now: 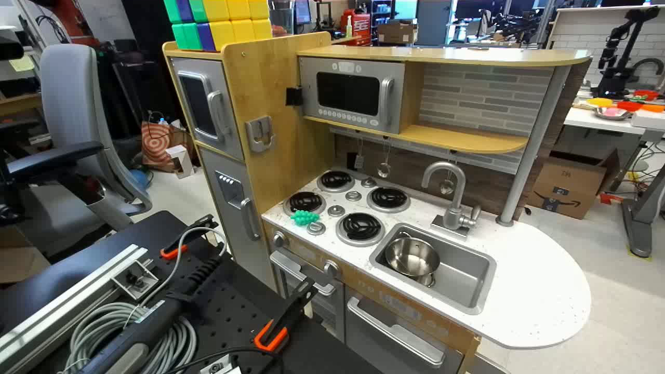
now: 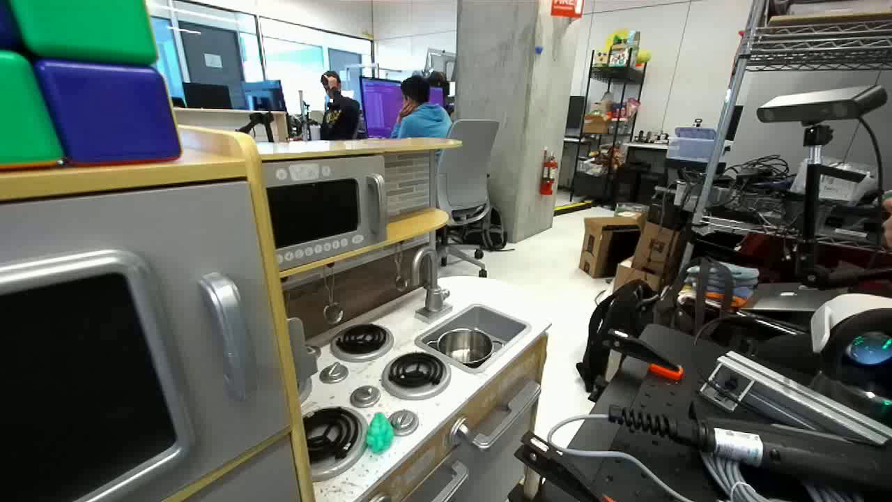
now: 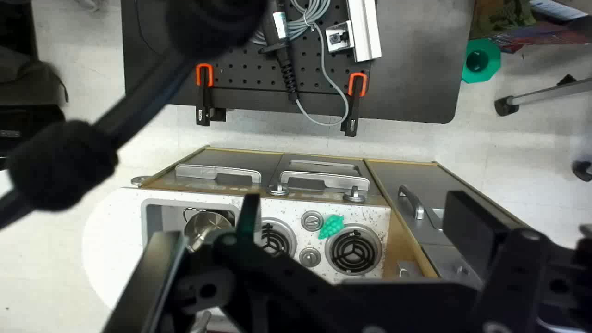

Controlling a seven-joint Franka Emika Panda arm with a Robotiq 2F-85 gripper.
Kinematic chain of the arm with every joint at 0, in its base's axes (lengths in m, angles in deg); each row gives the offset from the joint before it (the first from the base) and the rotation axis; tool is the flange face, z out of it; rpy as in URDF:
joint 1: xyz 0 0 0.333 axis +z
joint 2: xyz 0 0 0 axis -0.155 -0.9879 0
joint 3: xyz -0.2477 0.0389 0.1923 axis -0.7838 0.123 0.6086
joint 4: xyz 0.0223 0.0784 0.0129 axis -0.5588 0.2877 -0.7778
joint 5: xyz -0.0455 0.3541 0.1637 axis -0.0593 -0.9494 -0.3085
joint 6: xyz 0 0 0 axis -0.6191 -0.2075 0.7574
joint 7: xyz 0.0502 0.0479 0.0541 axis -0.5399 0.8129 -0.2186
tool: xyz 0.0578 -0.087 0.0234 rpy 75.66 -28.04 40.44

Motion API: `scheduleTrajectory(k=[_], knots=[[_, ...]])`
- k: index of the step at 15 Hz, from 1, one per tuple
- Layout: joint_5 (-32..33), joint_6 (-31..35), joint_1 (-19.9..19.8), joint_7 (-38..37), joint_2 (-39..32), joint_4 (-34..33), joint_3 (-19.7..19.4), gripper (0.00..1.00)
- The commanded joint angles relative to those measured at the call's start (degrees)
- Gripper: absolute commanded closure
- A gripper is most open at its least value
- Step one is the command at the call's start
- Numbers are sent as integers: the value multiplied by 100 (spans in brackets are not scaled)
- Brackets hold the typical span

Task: Remove the grape plush from the stove and put it in the pot

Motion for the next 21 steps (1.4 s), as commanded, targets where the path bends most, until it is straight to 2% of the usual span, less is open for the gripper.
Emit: scheduleTrajectory(k=[1,7,9,10,15,18,21], knots=[[37,-5,96,-42,-16,-12,-69,0],[37,-3,96,-42,-16,-13,-69,0],[-292,703,3,-406,-304,72,-100,0],[-364,1275,-78,-645,-444,220,-96,0],[-211,3640,-451,-1805,-1760,689,-102,0],[-6,4480,-598,-2554,-2734,539,-138,0],[429,5009,-547,-3324,-3569,274,-314,0]])
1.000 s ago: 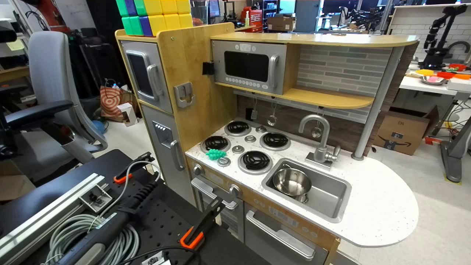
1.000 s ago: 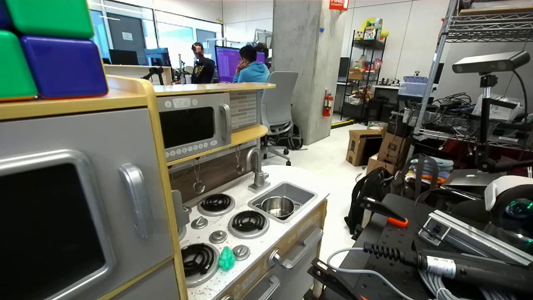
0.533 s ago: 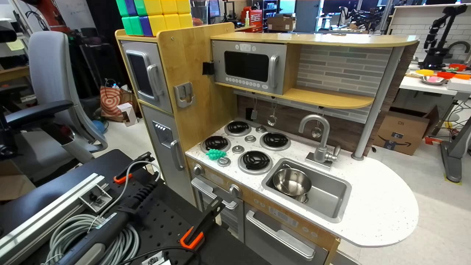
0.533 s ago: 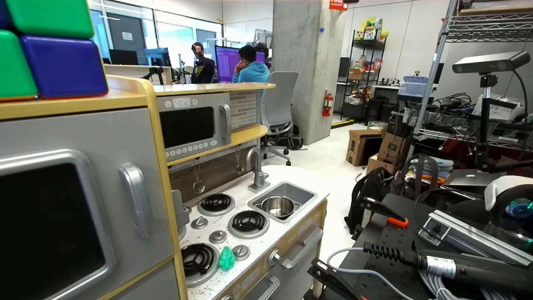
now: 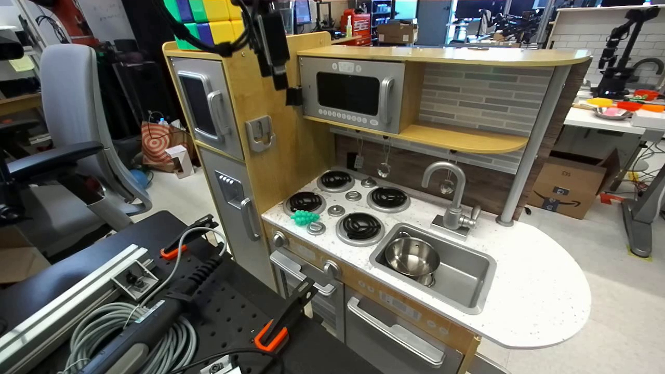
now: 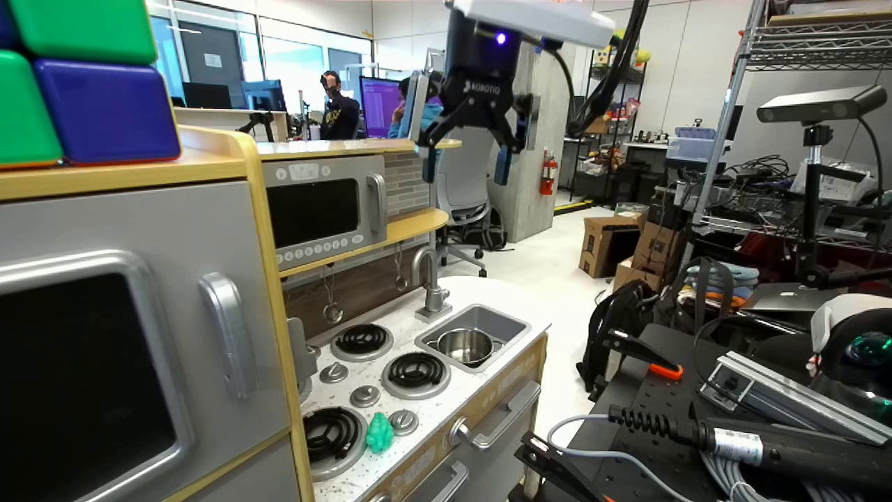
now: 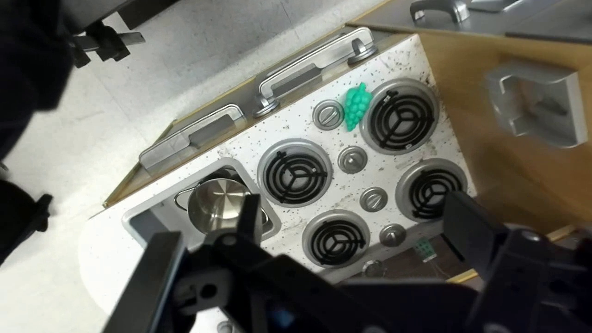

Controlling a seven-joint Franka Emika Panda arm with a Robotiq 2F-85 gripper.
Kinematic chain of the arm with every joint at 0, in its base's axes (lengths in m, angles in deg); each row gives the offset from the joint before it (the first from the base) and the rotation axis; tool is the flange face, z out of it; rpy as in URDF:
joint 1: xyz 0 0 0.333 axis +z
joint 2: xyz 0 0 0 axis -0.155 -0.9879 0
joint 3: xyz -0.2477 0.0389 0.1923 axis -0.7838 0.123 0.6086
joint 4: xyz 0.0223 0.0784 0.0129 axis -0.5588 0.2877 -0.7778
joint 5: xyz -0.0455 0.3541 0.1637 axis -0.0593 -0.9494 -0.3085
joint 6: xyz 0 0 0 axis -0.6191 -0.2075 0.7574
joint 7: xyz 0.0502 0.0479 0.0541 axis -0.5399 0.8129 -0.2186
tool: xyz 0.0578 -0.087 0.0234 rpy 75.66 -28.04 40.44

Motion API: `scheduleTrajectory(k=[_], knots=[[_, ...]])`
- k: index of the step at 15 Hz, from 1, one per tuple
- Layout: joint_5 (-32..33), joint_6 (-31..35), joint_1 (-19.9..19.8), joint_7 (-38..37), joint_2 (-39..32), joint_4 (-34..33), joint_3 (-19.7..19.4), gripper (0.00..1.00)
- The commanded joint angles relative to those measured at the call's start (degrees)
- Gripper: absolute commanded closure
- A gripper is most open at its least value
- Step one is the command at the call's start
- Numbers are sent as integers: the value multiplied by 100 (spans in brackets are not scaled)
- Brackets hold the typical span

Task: Remove the grape plush from the stove and put it in the pot

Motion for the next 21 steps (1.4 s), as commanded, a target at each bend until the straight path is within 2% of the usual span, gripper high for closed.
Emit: scheduleTrajectory(k=[1,3,4,5,6,9,12,19,21], knots=[[562,410,101,-974,-979,-525,-227,0],[761,431,244,-1269,-1256,-675,-381,0],[752,245,314,-1283,-1313,-767,-441,0],[549,-231,374,-1104,-1231,-845,-444,0],[551,249,362,-1009,-1212,-578,-519,0],[552,-44,441,-1017,-1255,-742,-530,0],[393,812,442,-1348,-1271,-509,-574,0],[167,1292,606,-1688,-2504,-799,-754,0],[153,1523,701,-1567,-2993,-1011,-827,0]])
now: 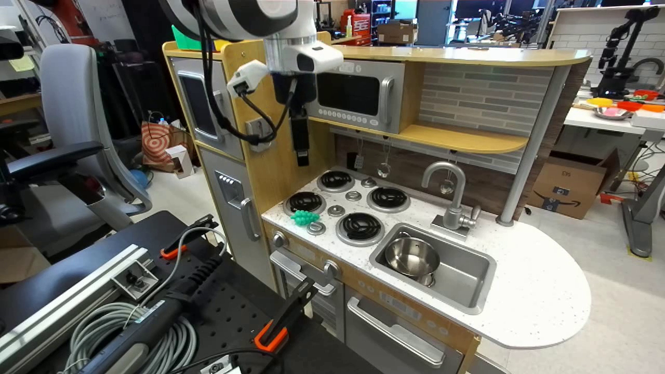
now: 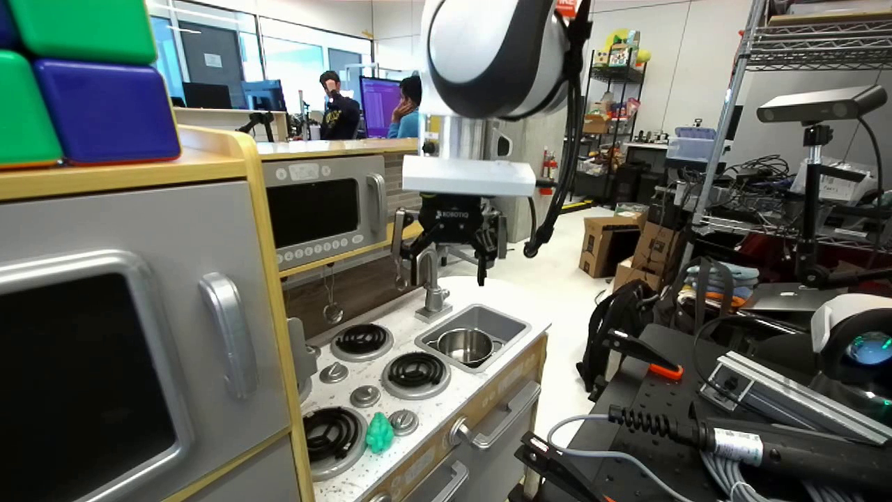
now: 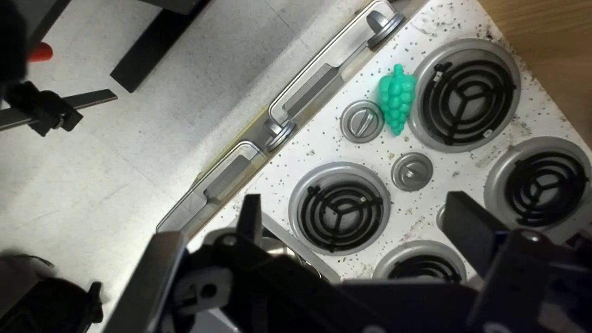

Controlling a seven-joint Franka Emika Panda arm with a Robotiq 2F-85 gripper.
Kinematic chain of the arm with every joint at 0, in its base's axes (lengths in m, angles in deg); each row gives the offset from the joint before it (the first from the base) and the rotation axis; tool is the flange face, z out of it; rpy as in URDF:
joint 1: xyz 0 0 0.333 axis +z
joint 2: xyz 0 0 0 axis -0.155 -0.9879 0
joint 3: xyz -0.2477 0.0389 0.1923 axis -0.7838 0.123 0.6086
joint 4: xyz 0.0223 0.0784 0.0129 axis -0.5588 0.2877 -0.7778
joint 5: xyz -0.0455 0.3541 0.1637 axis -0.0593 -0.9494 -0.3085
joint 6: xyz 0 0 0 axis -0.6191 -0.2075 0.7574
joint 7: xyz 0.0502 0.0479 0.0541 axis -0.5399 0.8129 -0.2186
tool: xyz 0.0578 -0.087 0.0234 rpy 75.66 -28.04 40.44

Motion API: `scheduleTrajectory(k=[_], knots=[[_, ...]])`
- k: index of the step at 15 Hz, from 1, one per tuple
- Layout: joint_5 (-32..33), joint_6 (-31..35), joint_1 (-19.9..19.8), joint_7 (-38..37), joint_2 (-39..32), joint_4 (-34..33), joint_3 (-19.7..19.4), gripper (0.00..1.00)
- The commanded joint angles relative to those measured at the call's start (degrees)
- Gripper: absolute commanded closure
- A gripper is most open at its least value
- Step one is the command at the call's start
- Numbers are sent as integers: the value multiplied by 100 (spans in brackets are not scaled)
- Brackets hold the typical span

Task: Remove the grape plush from the stove and put it in the pot

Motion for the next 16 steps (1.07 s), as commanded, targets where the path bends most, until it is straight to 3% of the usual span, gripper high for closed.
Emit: scheduleTrajectory(k=[1,8,16], knots=[[-45,481,324,10,-1041,-593,-294,0],[-423,899,544,321,-2706,-1812,-482,0],[-580,971,628,387,-2637,-1601,-582,0]])
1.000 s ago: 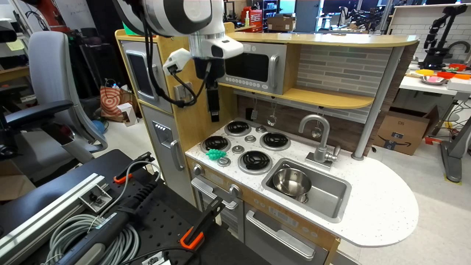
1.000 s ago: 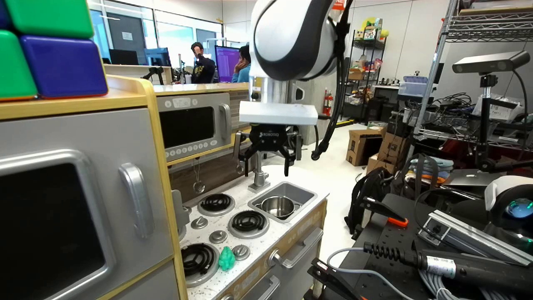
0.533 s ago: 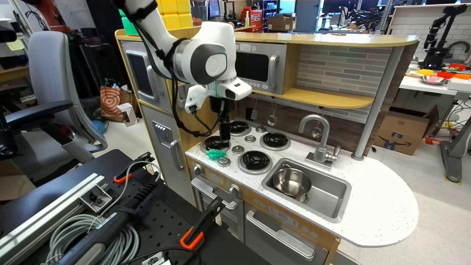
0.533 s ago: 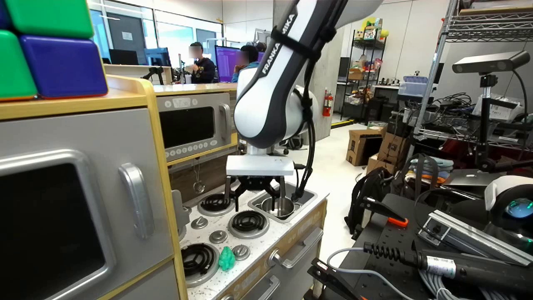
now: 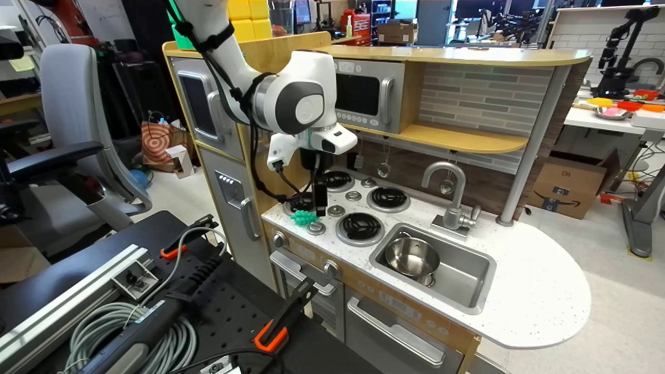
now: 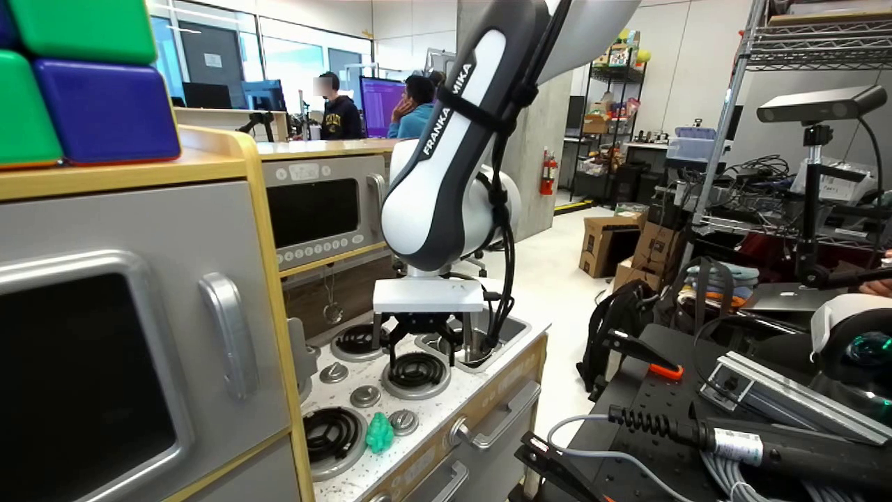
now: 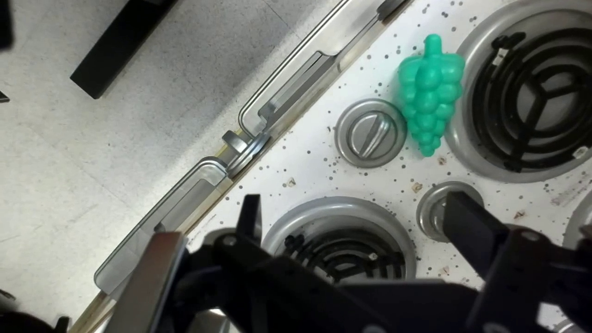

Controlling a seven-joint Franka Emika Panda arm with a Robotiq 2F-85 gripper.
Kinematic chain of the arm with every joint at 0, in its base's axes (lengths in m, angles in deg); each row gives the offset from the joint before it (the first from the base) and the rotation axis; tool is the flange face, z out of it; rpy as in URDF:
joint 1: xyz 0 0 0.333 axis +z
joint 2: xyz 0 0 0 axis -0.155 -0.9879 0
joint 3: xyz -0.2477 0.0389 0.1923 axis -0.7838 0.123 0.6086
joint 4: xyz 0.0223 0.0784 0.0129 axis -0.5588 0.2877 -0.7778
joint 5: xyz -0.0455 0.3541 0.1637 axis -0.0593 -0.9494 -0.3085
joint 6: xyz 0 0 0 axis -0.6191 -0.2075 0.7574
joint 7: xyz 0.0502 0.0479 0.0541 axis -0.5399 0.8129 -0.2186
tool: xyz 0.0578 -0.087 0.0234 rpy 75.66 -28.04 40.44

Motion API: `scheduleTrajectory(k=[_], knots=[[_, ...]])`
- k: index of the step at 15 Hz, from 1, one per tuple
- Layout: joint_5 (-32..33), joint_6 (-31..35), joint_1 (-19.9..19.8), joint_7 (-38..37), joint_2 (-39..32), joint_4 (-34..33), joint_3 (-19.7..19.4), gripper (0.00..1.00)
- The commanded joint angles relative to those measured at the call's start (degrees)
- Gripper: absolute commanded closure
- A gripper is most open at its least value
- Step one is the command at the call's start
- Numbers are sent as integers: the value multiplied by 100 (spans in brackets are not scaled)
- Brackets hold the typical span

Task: Remove the grape plush from the stove and put it in the pot

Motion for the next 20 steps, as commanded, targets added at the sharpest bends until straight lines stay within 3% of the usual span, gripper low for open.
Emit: scheduleTrajectory(k=[1,5,13,19,20], knots=[[-225,218,187,217,-63,16,-128,0],[-222,358,401,293,-407,-231,-101,0],[-168,631,1141,36,-1462,-1158,-522,0],[-196,593,1309,9,-1968,-1688,-591,0],[-198,592,1317,16,-1999,-1719,-583,25]])
